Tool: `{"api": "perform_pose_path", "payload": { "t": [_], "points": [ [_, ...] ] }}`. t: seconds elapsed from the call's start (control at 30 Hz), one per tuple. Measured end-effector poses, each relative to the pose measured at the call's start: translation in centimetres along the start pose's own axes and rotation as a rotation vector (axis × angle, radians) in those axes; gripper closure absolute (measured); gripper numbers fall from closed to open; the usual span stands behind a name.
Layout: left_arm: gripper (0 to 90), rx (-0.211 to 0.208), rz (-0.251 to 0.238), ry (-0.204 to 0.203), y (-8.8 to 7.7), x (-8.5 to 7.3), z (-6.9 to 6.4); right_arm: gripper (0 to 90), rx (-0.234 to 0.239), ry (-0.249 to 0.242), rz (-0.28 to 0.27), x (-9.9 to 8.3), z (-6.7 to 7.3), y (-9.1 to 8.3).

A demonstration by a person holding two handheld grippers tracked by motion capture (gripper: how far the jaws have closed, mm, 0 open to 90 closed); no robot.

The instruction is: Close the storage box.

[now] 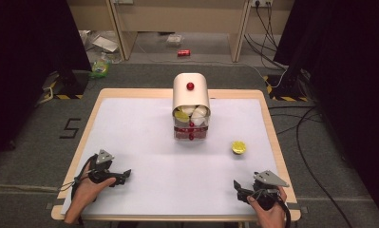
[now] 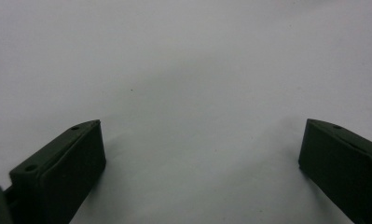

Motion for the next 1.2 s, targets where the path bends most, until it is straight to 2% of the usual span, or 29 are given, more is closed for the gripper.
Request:
{"api": "perform_pose_path", "payload": {
  "t": [0.5, 1.2],
  "points": [
    [0.0, 0.0, 0.0, 0.0, 0.0, 0.0, 0.0, 15.8, 0.007, 0.003, 0.014, -1.4, 0.3, -1.0],
    [0.0, 0.0, 0.0, 0.0, 0.0, 0.0, 0.0, 15.7, 0.016, -0.009, 0.064, -3.6, 0.8, -2.3]
  ]
}}
Point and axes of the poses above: each handheld gripper's, and its own axes: y roughly forward along the jaws, x roughly out of its top, z roughly to its left, the point moved 10 cm from there along y, roughly forward along the jaws, and after that the axes turned 5 degrees about z, right-handed, at the moved point
